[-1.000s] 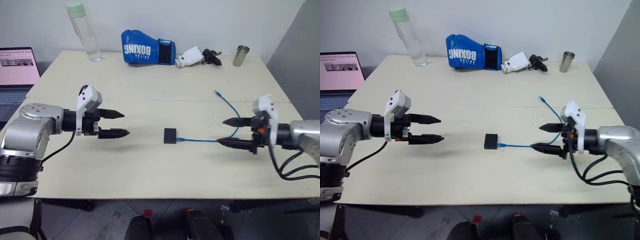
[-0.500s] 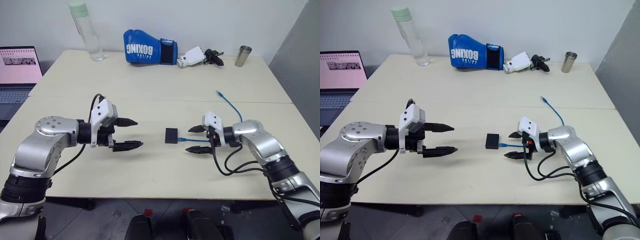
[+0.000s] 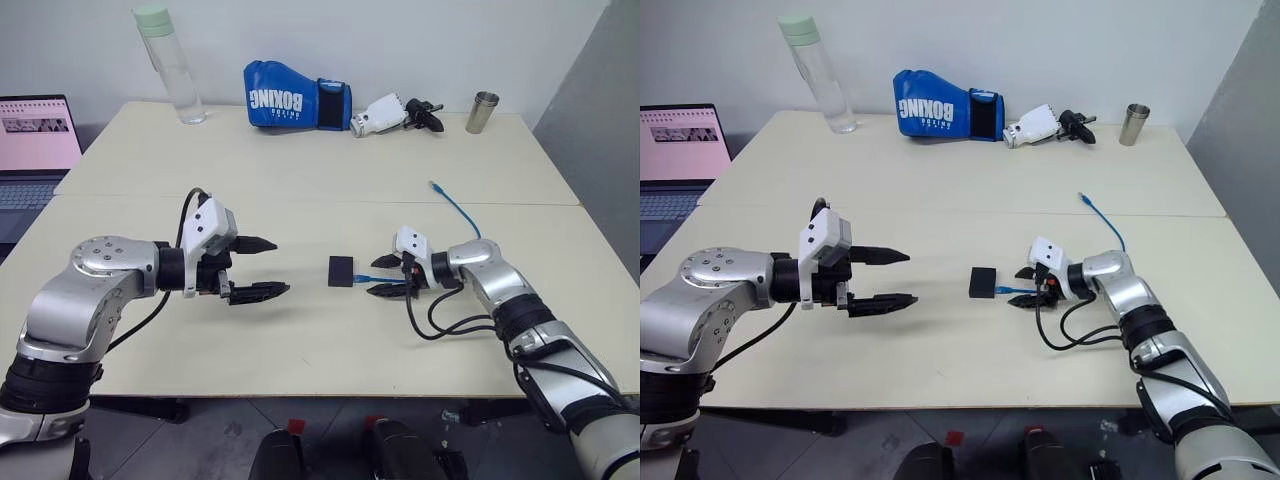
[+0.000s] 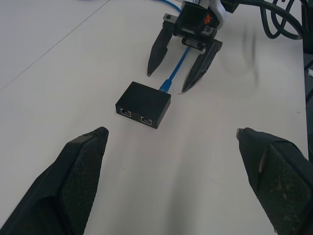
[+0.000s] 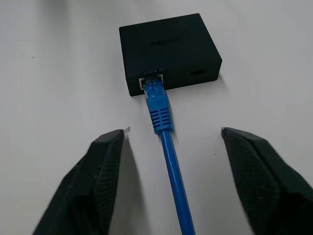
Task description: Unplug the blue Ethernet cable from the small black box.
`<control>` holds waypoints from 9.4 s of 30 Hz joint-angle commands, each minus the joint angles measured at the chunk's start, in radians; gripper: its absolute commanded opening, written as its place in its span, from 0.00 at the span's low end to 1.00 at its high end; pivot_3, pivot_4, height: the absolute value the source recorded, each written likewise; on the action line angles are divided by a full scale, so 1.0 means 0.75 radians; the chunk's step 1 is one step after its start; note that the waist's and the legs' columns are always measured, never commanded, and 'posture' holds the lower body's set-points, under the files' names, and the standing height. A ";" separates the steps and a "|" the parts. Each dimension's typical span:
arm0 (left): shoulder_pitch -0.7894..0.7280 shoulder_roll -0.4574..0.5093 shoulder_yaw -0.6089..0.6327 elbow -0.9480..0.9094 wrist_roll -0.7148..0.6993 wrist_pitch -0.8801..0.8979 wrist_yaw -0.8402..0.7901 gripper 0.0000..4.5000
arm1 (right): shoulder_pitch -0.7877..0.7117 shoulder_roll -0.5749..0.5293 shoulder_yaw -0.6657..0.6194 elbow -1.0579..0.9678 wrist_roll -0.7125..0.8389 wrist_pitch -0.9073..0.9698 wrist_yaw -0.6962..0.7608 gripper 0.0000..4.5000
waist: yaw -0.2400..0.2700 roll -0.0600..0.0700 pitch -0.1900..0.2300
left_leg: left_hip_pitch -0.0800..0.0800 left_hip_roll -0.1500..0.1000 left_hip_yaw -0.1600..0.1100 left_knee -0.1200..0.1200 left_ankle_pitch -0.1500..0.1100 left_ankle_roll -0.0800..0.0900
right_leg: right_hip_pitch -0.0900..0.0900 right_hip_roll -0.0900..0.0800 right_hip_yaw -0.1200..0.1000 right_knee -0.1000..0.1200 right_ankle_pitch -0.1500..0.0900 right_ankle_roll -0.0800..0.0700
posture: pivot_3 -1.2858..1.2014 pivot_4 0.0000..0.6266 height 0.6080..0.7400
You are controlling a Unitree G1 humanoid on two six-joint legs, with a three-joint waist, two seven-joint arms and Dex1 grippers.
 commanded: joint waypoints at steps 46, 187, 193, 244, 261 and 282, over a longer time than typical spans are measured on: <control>-0.623 -0.549 -0.088 0.678 -0.080 -0.025 0.054 1.00 | 0.154 -0.273 -0.182 -0.848 -0.525 -0.740 -0.672 0.01 | 0.003 0.008 0.006 | -0.002 -0.002 -0.001 0.008 0.001 -0.001 | 0.000 -0.001 0.000 0.007 0.000 0.000 | 0.52 0.24 1.00; -0.698 -0.397 -0.072 0.590 -0.180 0.104 -0.298 0.17 | -0.311 -0.182 -0.280 -0.659 0.663 1.143 0.110 0.37 | 0.002 0.013 0.009 | -0.006 -0.002 -0.008 0.007 -0.002 0.003 | -0.003 0.001 -0.004 0.005 -0.001 -0.001 | 0.52 0.24 1.00; -0.694 -0.397 -0.068 0.585 -0.181 0.107 -0.291 0.17 | -0.308 -0.183 -0.270 -0.633 0.639 1.117 0.135 0.37 | 0.002 0.013 0.009 | -0.006 -0.002 -0.008 0.007 -0.002 0.003 | -0.003 0.001 -0.004 0.005 -0.001 -0.001 | 0.52 0.24 1.00; -0.624 -0.335 -0.023 0.568 -0.173 0.117 -0.247 0.17 | 0.370 -0.336 -0.200 -0.867 0.079 0.537 -0.389 0.02 | 0.005 0.014 0.010 | -0.016 -0.002 -0.016 0.008 -0.001 0.002 | -0.005 0.001 -0.011 -0.002 -0.001 -0.001 | 0.52 0.24 1.00; -0.603 -0.351 -0.030 0.539 -0.184 0.123 -0.235 0.17 | 0.450 -0.353 -0.258 -1.037 0.218 0.713 -0.287 0.46 | 0.004 0.014 0.010 | -0.014 -0.002 -0.018 0.009 -0.001 0.002 | -0.003 0.001 -0.012 -0.001 -0.001 0.000 | 0.52 0.24 1.00; -0.543 -0.323 0.059 0.677 -0.017 -0.068 0.035 0.17 | 0.254 -0.394 -0.831 -1.557 1.074 1.413 -0.449 0.98 | 0.000 0.015 0.010 | -0.013 -0.002 -0.022 0.009 -0.001 0.002 | -0.002 0.001 -0.012 0.001 -0.001 -0.001 | 0.52 0.24 1.00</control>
